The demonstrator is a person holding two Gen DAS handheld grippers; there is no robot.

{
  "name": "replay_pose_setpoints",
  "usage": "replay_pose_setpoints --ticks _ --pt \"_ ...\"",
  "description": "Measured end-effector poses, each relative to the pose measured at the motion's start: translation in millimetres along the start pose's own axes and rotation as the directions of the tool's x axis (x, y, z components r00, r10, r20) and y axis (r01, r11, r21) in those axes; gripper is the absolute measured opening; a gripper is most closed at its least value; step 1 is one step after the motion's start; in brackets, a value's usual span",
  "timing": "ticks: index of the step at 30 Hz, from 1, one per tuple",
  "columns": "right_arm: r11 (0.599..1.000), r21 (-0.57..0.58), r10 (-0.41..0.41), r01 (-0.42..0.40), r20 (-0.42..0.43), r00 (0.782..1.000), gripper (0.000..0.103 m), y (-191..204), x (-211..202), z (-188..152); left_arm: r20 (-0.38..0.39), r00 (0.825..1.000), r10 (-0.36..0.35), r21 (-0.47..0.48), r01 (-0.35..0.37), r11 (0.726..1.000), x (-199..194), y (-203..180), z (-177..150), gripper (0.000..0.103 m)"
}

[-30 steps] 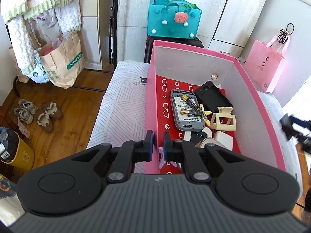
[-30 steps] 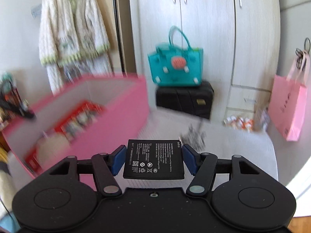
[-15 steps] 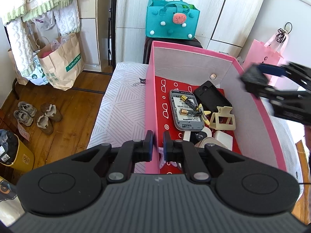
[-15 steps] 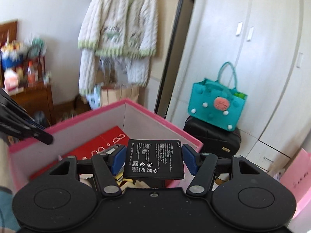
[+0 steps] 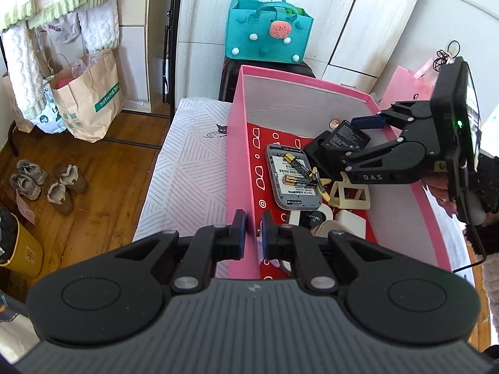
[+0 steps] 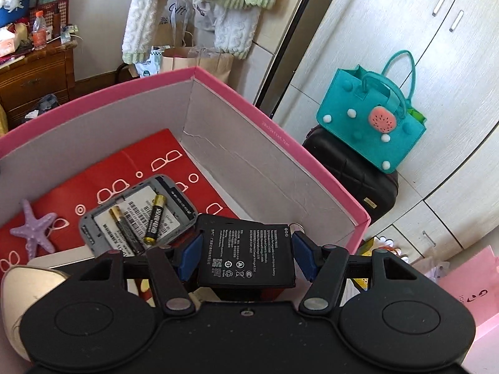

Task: Organize rigid objects
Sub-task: 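Carry the battery pack into the pink box and release it, then move the open right tool back to the silver keys and grasp them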

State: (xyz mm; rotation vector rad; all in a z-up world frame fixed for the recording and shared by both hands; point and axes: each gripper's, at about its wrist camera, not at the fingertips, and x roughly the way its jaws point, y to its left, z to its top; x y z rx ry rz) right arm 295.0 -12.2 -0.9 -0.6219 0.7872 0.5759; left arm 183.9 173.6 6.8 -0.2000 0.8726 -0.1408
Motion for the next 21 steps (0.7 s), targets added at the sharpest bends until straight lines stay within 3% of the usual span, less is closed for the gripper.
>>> replay_pose_setpoints --ticks 6,10,15,18,21 --pt "0.983 0.178 0.023 -0.053 0.164 0.986 0.067 -22.4 -45.0 -4.4 0.006 1.0 -0.005 -0.002 0.005 1.0 -0.9 1.8 -0.9 0.008" --pt "0.962 0.267 -0.007 -0.061 0.245 0.969 0.068 -39.6 -81.7 -22.8 0.009 1.0 -0.002 0.001 0.002 1.0 -0.7 1.5 -1.1 0.008" --pt "0.932 0.362 -0.092 -0.015 0.278 0.956 0.067 -63.3 -100.8 -61.0 0.011 1.0 -0.002 0.0 0.002 1.0 -0.3 1.3 -1.2 0.008" --pt "0.924 0.38 -0.129 0.038 0.218 0.967 0.067 -74.1 -95.6 -83.5 0.012 1.0 -0.004 -0.001 0.004 1.0 -0.3 0.8 -0.8 0.008" --pt "0.91 0.415 -0.107 0.017 0.194 0.975 0.067 -84.2 -90.8 -106.8 0.01 1.0 -0.001 0.001 0.001 1.0 -0.6 1.5 -1.5 0.008"
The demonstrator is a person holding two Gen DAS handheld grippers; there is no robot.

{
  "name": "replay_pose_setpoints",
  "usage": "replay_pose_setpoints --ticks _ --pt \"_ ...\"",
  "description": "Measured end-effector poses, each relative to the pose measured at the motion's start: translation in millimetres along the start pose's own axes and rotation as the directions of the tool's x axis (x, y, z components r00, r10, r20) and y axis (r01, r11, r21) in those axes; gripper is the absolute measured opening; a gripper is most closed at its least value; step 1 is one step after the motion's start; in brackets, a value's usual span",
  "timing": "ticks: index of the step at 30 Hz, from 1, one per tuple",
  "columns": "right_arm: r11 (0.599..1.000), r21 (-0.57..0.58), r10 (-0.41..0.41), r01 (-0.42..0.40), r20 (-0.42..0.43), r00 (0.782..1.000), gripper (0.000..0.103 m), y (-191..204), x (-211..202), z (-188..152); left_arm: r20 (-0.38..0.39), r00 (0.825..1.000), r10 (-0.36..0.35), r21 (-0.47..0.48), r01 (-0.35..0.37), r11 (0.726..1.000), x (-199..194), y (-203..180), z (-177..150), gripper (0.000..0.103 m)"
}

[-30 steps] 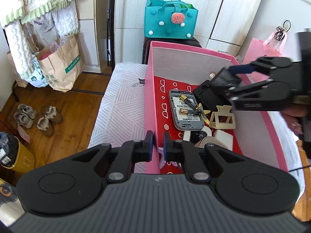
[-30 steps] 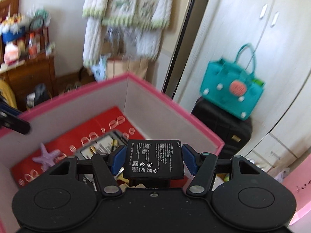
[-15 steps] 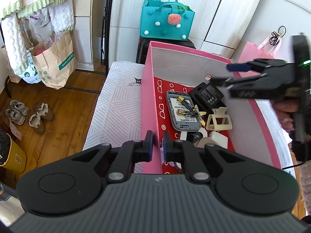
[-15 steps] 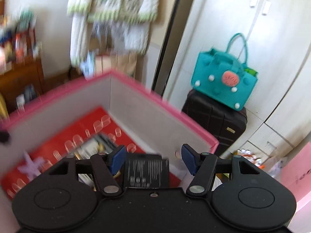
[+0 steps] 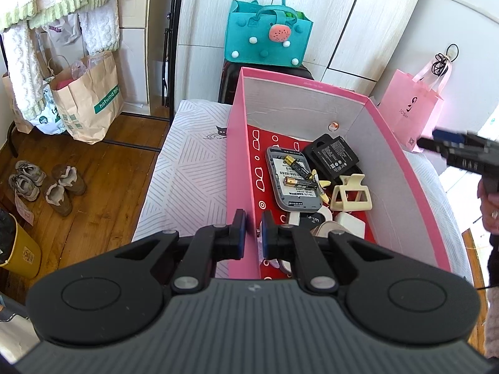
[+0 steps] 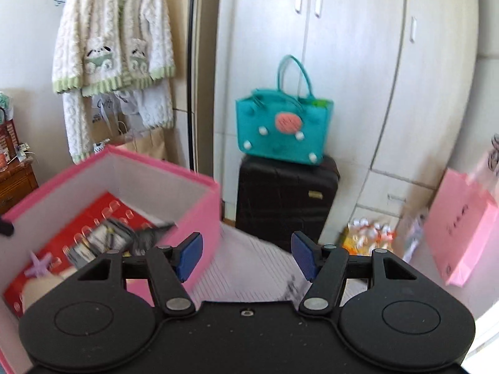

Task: Organize rigid objects
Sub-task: 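Move the open right tool back to the silver keys and grasp them, then carry the silver keys into the pink box and open the right tool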

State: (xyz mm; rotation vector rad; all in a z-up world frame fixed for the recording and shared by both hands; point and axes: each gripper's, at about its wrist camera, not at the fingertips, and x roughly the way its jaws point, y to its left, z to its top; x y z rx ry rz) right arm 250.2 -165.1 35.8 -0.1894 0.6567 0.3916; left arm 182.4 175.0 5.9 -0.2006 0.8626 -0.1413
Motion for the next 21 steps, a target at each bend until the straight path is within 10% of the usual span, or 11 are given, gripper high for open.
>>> replay_pose_setpoints --ticks 10,17,21 --pt "0.966 0.253 0.061 -0.043 -0.064 0.996 0.052 -30.2 22.4 -74.8 -0.003 1.0 -0.002 -0.009 0.002 1.0 -1.7 1.2 1.0 0.008" --pt "0.979 0.205 0.039 -0.018 -0.097 0.995 0.017 -22.0 42.8 -77.1 0.001 1.0 -0.004 -0.011 0.004 1.0 -0.7 -0.3 1.1 0.008" --pt "0.976 0.216 0.026 -0.005 -0.093 0.995 0.017 -19.1 52.0 -74.6 0.0 1.0 -0.005 -0.011 0.005 1.0 -1.1 0.3 0.7 0.008"
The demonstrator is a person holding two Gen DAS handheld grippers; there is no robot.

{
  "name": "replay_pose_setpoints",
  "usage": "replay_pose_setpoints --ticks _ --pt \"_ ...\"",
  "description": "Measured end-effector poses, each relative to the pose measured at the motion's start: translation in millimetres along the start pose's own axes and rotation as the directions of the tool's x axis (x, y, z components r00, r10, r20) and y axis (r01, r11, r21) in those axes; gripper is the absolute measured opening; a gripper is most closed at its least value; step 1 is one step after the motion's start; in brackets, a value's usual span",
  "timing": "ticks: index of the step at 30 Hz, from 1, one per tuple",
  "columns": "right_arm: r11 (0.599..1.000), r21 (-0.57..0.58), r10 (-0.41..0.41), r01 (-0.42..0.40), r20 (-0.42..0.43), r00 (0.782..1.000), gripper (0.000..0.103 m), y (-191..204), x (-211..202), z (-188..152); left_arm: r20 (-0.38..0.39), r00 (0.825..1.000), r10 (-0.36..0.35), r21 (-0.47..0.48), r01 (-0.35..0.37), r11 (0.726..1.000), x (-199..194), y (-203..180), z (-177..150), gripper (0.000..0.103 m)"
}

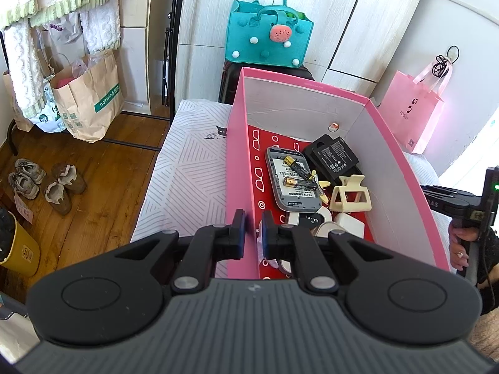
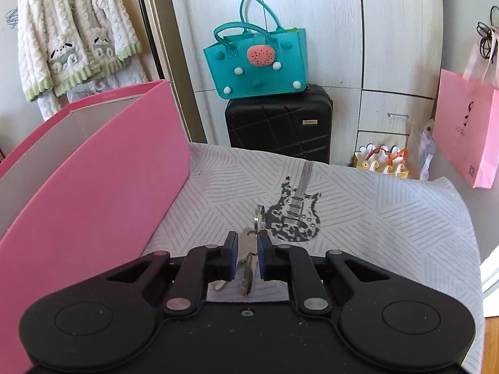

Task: Organize rigid objects
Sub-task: 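Carry the silver keys into the pink box and open the right tool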

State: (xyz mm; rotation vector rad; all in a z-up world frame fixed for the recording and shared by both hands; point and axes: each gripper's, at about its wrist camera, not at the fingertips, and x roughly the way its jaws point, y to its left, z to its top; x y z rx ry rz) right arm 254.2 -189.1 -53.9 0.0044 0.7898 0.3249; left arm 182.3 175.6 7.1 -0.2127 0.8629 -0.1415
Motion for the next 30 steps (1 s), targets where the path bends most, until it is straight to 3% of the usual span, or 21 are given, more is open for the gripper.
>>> replay_pose_setpoints --ticks 4,7,8,9,14,19,26,30 --pt "0.998 0.0 -0.068 0.068 0.024 0.997 0.028 1.5 7.1 3.0 -0.001 1.0 -0.002 0.002 0.002 1.0 0.1 0.2 -0.6 0.008" --pt "0.995 0.044 -0.095 0.093 0.031 0.995 0.028 -7.4 15.6 3.8 0.002 1.0 -0.003 0.006 0.003 1.0 -0.1 0.0 -1.1 0.008" --pt "0.995 0.06 -0.082 0.08 0.021 0.996 0.017 -10.7 17.4 3.8 0.004 1.0 0.0 0.011 0.0 1.0 0.0 -0.9 -1.4 0.008" --pt "0.995 0.084 -0.048 0.045 0.029 0.998 0.003 -13.4 15.7 3.7 0.004 1.0 0.001 0.014 -0.001 1.0 -0.4 -1.0 -1.7 0.008" --pt "0.987 0.145 0.066 -0.076 0.071 0.995 0.004 -9.6 -9.7 8.1 0.003 1.0 0.007 0.026 -0.007 1.0 -0.6 -2.7 -0.8 0.008" --pt "0.974 0.144 0.154 -0.175 0.146 0.977 0.004 5.6 -48.1 16.4 0.002 1.0 -0.002 0.014 0.002 1.0 -0.5 -0.6 -0.3 0.008" --pt "0.921 0.136 0.339 -0.365 0.182 0.923 0.005 20.8 -81.4 41.7 0.001 1.0 0.008 0.018 -0.008 1.0 -1.2 -0.5 -0.8 0.008" --pt "0.913 0.082 0.383 -0.4 0.174 0.907 0.005 41.3 -95.1 56.1 0.002 1.0 0.021 0.03 -0.021 0.999 -1.7 -3.6 -1.0 0.008"
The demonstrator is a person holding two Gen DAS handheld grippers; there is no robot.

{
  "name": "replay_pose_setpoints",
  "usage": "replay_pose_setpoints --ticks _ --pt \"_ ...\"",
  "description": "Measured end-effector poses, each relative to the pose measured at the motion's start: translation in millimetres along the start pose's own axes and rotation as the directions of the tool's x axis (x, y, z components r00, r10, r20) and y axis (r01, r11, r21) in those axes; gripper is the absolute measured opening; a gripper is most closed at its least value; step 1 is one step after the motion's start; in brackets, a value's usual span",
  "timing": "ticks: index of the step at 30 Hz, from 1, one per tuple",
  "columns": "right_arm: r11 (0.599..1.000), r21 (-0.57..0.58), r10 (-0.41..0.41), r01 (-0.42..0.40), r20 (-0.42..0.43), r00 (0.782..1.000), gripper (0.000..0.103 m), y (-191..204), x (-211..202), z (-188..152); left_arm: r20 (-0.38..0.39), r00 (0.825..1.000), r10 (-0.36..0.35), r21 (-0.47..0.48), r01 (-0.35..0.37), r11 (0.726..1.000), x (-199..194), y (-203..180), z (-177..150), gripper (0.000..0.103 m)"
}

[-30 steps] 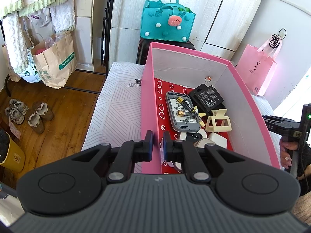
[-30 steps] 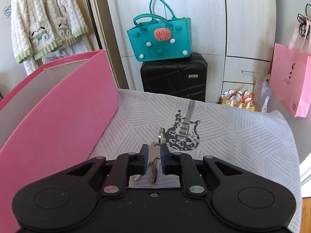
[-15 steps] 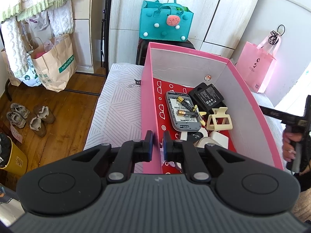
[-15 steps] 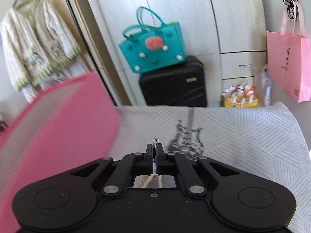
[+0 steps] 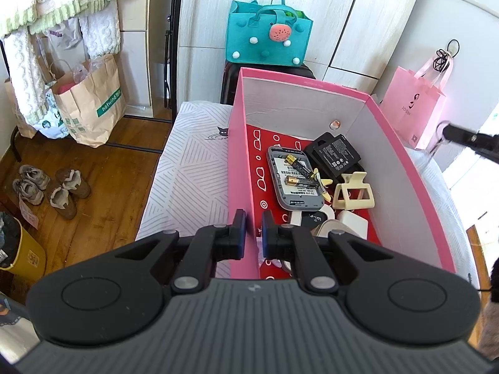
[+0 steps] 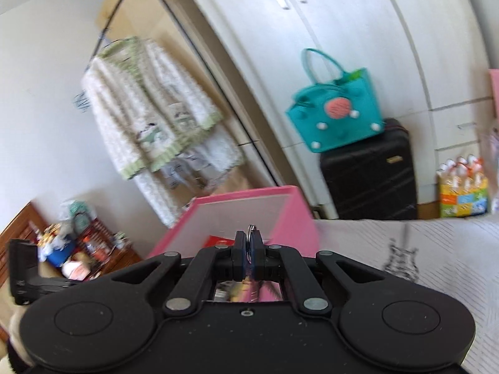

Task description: Organize rigid objects

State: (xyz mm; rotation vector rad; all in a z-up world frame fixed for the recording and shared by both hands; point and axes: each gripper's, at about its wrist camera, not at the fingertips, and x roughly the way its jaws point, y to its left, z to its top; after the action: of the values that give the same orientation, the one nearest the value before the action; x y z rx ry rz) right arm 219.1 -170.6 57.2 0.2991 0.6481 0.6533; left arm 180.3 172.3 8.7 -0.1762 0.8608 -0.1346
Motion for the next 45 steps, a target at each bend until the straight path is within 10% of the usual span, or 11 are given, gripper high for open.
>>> replay_pose_setpoints --ticks 29,45 --pt "0.987 -0.028 0.139 -0.159 -0.345 0.928 0.005 93.2 151.1 -9.1 0.007 1.0 0.013 0.04 -0.013 0.999 -2.7 -4.4 -3.2 0.008" --pt "0.995 -0.064 0.061 -0.074 -0.184 0.981 0.034 91.0 106.0 -11.7 0.005 1.0 -0.002 0.042 0.002 0.999 -2.1 -1.6 -4.5 0.008"
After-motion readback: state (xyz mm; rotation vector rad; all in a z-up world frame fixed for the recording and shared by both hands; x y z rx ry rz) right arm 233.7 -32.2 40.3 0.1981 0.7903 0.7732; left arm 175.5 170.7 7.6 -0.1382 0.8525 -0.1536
